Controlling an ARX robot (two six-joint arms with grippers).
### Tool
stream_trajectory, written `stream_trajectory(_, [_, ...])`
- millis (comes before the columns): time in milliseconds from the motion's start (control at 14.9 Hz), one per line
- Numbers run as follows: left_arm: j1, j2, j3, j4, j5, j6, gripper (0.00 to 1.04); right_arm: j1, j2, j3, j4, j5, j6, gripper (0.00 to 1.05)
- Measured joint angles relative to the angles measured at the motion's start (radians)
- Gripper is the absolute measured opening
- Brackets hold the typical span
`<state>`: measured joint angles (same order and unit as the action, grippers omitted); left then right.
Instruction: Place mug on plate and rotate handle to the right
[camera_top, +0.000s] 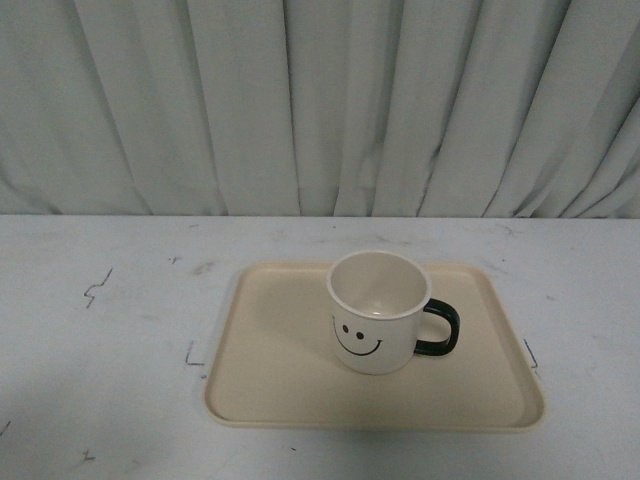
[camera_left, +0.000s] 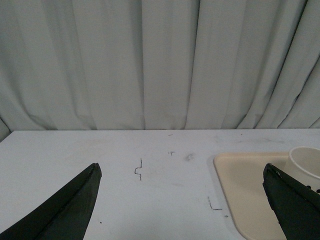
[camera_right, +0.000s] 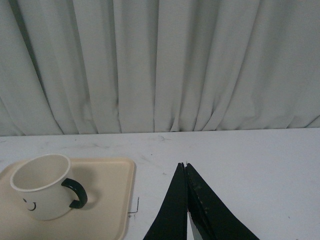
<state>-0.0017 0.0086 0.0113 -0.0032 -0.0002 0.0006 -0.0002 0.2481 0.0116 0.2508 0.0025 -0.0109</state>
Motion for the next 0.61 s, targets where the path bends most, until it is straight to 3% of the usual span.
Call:
stream_trajectory(269, [0.0,0.0,0.0,0.0,0.0,0.0,0.98,0.0,-0.072,0.0,-0.073,0.0,0.0,0.02])
stream_trajectory(404, [0.0,0.0,0.0,0.0,-0.001,0.0,0.98,0.0,-0.238,0.0,-0.253,-0.003,0.0,0.02])
stream_trajectory(605, [0.0,0.0,0.0,0.0,0.0,0.0,0.98,0.0,-0.244,0.0,-0.253,-0.002,0.0,0.06])
